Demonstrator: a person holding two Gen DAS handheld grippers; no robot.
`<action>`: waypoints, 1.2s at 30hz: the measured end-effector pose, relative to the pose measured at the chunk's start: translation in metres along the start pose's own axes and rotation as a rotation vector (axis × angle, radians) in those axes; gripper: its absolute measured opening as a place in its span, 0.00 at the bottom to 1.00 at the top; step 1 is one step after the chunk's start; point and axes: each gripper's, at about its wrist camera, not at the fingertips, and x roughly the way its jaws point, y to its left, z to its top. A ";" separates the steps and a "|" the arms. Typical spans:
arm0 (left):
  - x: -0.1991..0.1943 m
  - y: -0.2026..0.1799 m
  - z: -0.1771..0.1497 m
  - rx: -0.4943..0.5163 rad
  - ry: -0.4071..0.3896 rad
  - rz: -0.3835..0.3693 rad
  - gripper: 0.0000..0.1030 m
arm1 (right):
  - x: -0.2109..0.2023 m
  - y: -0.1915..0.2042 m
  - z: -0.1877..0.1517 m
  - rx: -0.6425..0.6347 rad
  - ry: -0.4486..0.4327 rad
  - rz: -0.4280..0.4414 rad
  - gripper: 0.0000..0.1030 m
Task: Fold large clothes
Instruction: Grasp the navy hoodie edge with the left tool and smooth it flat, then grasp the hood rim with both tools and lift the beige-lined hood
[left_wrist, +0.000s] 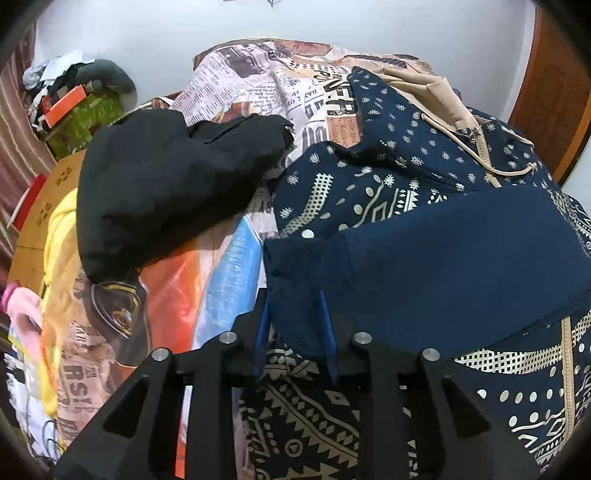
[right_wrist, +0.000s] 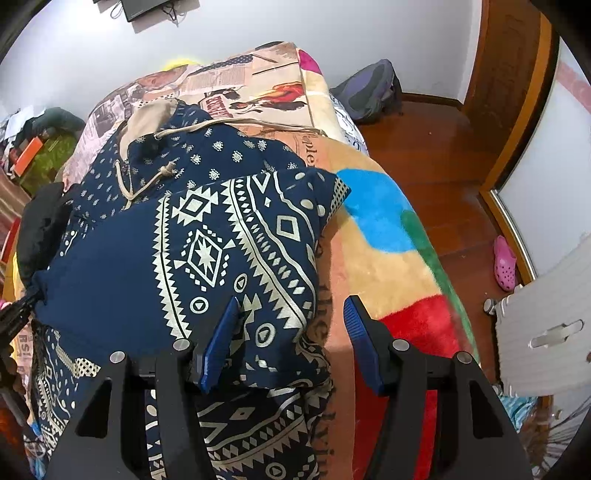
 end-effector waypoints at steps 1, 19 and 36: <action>-0.003 0.001 0.003 0.005 -0.006 0.011 0.27 | -0.003 0.001 0.003 -0.010 -0.006 0.000 0.54; -0.062 -0.010 0.124 0.021 -0.275 -0.039 0.49 | -0.042 0.057 0.103 -0.152 -0.255 0.045 0.54; 0.032 -0.052 0.214 -0.010 -0.189 -0.155 0.51 | 0.059 0.121 0.199 -0.174 -0.140 0.132 0.54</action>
